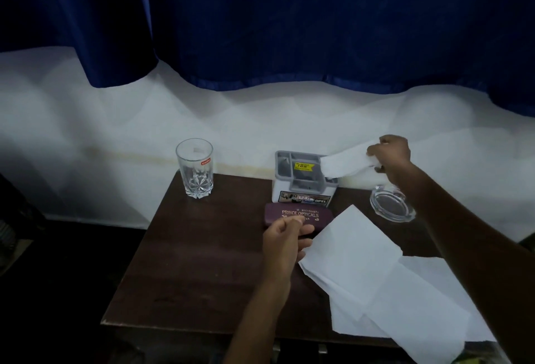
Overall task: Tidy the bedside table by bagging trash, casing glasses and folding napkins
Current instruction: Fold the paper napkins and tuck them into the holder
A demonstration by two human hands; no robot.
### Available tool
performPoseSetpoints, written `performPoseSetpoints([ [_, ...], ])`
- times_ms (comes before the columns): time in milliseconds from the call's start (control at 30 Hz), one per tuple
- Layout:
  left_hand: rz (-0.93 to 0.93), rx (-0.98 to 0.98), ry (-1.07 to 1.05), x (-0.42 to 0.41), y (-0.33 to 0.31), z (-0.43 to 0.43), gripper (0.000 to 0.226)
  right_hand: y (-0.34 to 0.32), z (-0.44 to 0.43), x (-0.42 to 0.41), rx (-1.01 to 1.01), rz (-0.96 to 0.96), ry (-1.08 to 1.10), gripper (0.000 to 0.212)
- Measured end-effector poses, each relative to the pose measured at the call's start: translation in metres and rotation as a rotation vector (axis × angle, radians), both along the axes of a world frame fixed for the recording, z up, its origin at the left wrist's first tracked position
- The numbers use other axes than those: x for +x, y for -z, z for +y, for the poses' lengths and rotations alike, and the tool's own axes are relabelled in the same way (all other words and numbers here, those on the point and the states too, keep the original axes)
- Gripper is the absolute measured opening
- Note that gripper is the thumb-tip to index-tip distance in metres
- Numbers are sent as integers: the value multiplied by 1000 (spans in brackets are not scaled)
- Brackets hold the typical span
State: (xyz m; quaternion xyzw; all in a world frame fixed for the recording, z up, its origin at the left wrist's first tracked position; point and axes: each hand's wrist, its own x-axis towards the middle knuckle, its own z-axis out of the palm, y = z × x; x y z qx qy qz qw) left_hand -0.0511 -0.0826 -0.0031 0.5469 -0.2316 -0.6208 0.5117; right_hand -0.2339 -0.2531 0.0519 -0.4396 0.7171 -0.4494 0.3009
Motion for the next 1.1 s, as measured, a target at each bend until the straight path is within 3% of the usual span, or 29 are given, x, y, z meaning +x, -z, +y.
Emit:
performPoseSetpoints([
  [33,-3,3,0,0,0,0,13,-4,-2,2,-17,28,3,31],
  [100,-10,6,9,0,-1,1,13,-12,-4,7,-56,114,24,44],
  [333,-16,25,28,-4,0,2,13,-12,0,22,94,150,-206,52],
  [767,-60,21,47,-5,2,2,14,8,19,25,77,171,-143,55],
  [867,-73,15,54,-6,2,4,14,12,47,5,16,112,-8,48],
  [1000,-129,6,79,-8,3,6,14,30,120,-13,-14,-266,30,12],
  [1100,-260,-21,116,-10,7,8,13,53,150,-24,35,-172,6,16],
])
